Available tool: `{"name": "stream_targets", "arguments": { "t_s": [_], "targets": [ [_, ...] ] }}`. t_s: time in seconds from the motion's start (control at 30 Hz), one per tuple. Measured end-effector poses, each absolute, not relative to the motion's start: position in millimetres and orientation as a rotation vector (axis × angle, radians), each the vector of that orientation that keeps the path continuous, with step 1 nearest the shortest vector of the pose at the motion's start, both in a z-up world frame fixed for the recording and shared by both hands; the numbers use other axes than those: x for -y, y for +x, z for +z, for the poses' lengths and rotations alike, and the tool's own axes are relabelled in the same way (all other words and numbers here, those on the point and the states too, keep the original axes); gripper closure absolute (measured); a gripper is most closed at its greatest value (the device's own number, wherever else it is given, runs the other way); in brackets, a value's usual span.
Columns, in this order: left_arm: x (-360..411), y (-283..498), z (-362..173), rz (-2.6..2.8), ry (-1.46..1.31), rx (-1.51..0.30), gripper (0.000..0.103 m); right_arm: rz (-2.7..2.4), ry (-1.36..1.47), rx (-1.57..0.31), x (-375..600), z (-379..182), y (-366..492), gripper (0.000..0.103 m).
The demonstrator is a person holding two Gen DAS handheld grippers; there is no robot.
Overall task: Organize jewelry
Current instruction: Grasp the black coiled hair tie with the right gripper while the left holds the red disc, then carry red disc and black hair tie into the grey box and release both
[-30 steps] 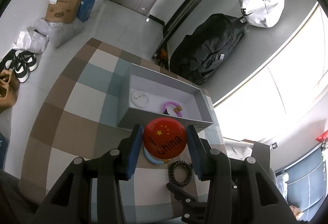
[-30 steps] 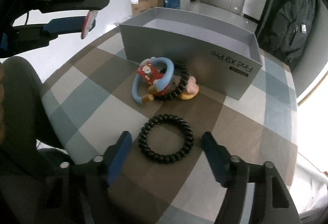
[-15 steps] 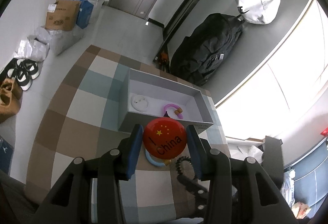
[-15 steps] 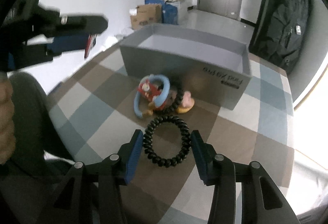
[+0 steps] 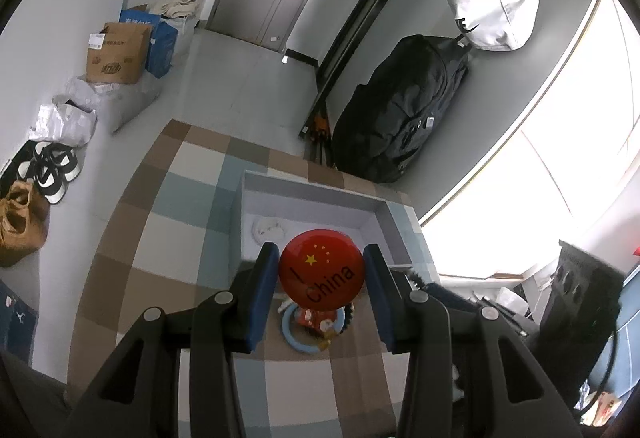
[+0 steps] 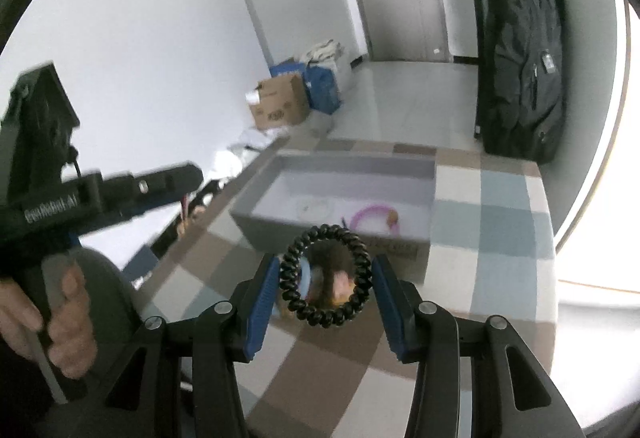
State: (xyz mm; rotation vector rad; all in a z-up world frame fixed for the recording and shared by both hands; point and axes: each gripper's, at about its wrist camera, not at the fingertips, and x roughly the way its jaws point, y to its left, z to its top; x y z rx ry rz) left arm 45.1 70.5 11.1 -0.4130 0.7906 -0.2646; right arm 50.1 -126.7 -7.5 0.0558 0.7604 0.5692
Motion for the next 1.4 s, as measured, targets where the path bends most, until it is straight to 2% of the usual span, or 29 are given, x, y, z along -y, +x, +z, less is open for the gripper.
{"name": "stream_targets", "arguments": {
  "t_s": [0.53, 1.17, 1.4],
  "targets": [
    [-58, 103, 14, -0.269, -0.358, -0.816, 0.066, 0.601, 0.119, -0.740, 124, 16, 117, 0.057],
    [-47, 143, -24, -0.337, -0.365, -0.922, 0.066, 0.581, 0.074, -0.880, 111, -28, 156, 0.057],
    [-45, 149, -30, -0.357, -0.374, -0.949, 0.066, 0.582, 0.088, -0.896, 112, -37, 161, 0.053]
  ]
}}
